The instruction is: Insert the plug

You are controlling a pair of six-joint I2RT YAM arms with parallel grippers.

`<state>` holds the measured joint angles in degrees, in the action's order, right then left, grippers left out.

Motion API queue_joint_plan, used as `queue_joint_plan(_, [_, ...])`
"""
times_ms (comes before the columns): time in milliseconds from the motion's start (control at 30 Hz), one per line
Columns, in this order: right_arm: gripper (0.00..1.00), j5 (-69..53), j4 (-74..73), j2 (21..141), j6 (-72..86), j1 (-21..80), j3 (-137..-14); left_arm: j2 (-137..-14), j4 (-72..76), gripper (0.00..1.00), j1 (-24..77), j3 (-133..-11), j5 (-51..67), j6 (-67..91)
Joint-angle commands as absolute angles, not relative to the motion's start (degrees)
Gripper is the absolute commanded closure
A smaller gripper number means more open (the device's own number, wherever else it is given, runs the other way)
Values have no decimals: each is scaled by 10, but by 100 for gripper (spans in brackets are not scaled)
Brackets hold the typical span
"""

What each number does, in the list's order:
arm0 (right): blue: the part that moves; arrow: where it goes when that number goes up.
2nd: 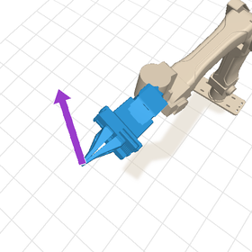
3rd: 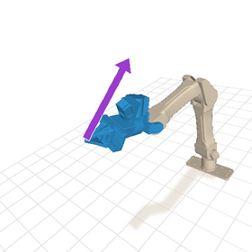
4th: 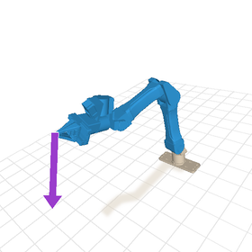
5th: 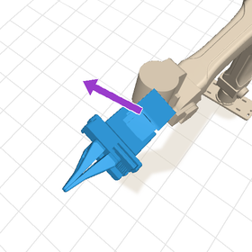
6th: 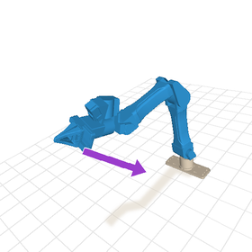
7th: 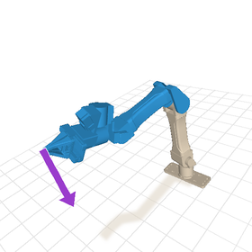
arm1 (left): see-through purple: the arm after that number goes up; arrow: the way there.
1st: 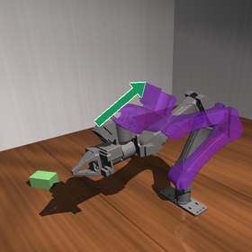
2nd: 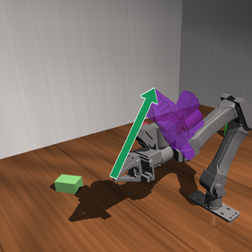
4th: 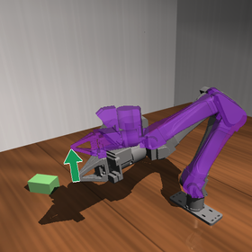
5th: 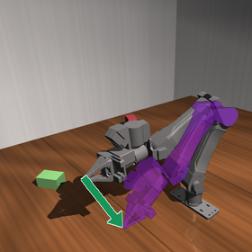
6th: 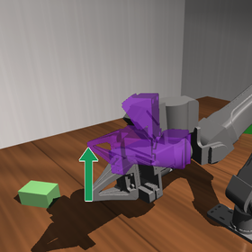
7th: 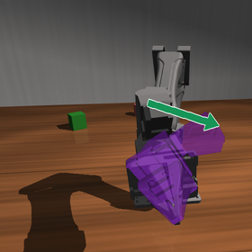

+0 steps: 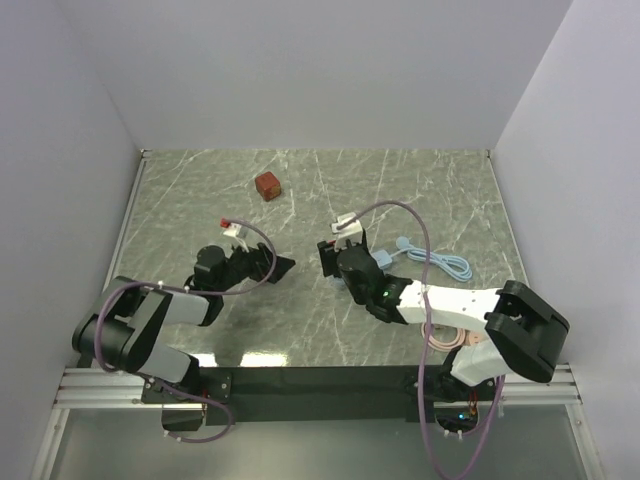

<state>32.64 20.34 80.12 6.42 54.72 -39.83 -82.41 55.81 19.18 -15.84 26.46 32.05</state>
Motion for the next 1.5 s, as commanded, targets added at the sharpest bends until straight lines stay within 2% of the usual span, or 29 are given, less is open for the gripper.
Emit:
queue_joint_plan(0, [100, 362, 355, 783, 131, 545, -361, -848, 656, 0, 244, -148, 259, 289])
queue_joint_plan(133, [100, 340, 379, 780, 194, 535, -330, -825, 621, 0, 342, -150, 166, 182])
queue_joint_plan(200, [100, 331, 391, 780, 205, 534, -315, -803, 665, 1, 359, -128, 164, 171])
queue_joint_plan(300, [100, 321, 405, 784, 214, 531, -304, -789, 657, 1, 401, -123, 109, 140])
queue_joint_plan(600, [100, 287, 469, 805, 238, 511, -258, -906, 690, 0, 495, -154, -18, 47])
queue_joint_plan(1067, [100, 297, 537, 854, 247, 511, -226, -1007, 759, 0, 518, -207, 12, 46])
queue_joint_plan(1467, [100, 275, 547, 872, 250, 510, -233, -1070, 747, 1, 523, -242, 2, 26])
